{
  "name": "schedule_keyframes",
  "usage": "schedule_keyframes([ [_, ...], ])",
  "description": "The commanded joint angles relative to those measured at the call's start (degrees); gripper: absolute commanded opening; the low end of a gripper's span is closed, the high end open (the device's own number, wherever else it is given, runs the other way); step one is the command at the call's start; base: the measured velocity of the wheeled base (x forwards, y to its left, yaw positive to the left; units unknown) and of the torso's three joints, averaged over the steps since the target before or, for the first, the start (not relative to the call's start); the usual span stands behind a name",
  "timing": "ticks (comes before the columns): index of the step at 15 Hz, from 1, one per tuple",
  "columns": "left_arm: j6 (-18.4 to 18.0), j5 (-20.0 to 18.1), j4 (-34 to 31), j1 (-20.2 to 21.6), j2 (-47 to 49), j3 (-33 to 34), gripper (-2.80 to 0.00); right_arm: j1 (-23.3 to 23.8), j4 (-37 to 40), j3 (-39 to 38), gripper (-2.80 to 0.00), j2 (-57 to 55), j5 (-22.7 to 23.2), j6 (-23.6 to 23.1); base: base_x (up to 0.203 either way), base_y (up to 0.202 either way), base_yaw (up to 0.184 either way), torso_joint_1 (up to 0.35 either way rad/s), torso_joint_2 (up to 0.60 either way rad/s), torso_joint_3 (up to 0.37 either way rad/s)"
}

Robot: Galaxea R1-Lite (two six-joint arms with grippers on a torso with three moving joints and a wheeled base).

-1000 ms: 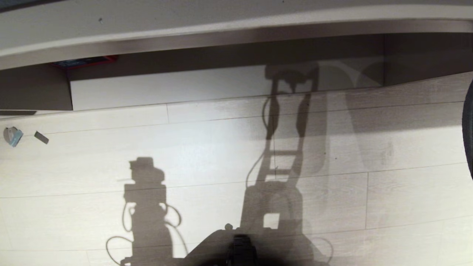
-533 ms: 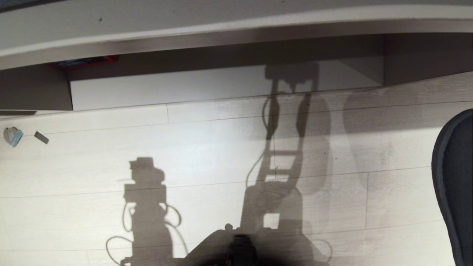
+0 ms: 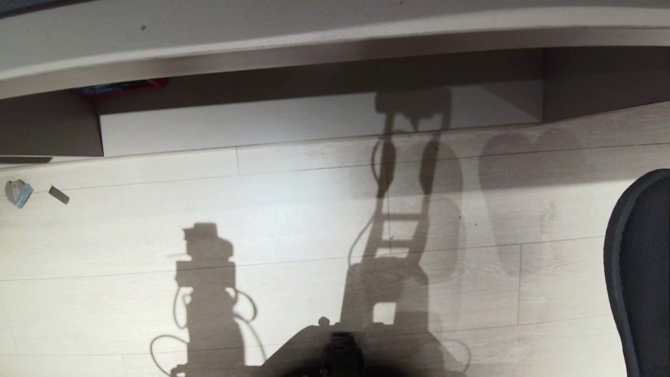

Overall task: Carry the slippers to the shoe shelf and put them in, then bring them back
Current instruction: Place the slippers on the floor

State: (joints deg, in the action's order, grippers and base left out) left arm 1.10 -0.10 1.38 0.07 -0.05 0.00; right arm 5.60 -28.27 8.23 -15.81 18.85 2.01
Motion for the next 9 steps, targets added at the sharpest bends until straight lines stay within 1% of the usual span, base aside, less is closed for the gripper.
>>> schedule_keyframes([
  [1,0.05,0.01,0.03,0.01,-0.01,0.44,-2.8,-1.21,0.11,-0.08,-2.8,0.09,0.22,0.45,0.0,0.0,0.0,0.0,0.0,0.0],
  [3,0.05,0.01,0.03,0.01,0.05,0.44,-2.8,-5.03,2.65,0.12,-2.8,1.83,-0.24,0.39,0.0,0.0,0.0,0.0,0.0,0.0],
  [4,0.05,0.01,0.03,0.01,0.05,0.44,-2.8,-4.95,4.87,-0.36,-2.8,3.2,-0.99,-0.66,0.0,0.0,0.0,0.0,0.0,0.0],
  [5,0.05,0.01,0.03,0.01,0.05,0.44,-2.8,-4.55,5.5,-2.3,-2.8,3.79,-1.76,-2.44,0.0,0.0,0.0,0.0,0.0,0.0],
  [6,0.05,0.01,0.03,0.01,0.05,0.44,-2.8,-4.44,4.92,-4.56,-2.8,3.83,-2.57,-4.31,0.0,0.0,0.0,0.0,0.0,0.0],
  [7,0.05,0.01,0.03,0.01,0.05,0.44,-2.8,-4.4,2.85,-7.3,-2.8,3.91,-3.03,-5.55,0.0,0.0,0.0,0.0,0.0,0.0],
  [8,0.13,0.01,0.03,0.01,-0.03,0.44,-2.8,-4.38,2.8,-8.49,-2.8,4.19,-3.52,-6.29,0.0,0.0,0.0,0.0,0.0,0.0],
  [9,0.13,0.01,0.03,0.01,0.05,0.44,-2.8,-4.45,5.44,-8.28,-2.8,4.79,-5.13,-7.42,0.0,0.0,0.0,0.002,0.0,0.032],
])
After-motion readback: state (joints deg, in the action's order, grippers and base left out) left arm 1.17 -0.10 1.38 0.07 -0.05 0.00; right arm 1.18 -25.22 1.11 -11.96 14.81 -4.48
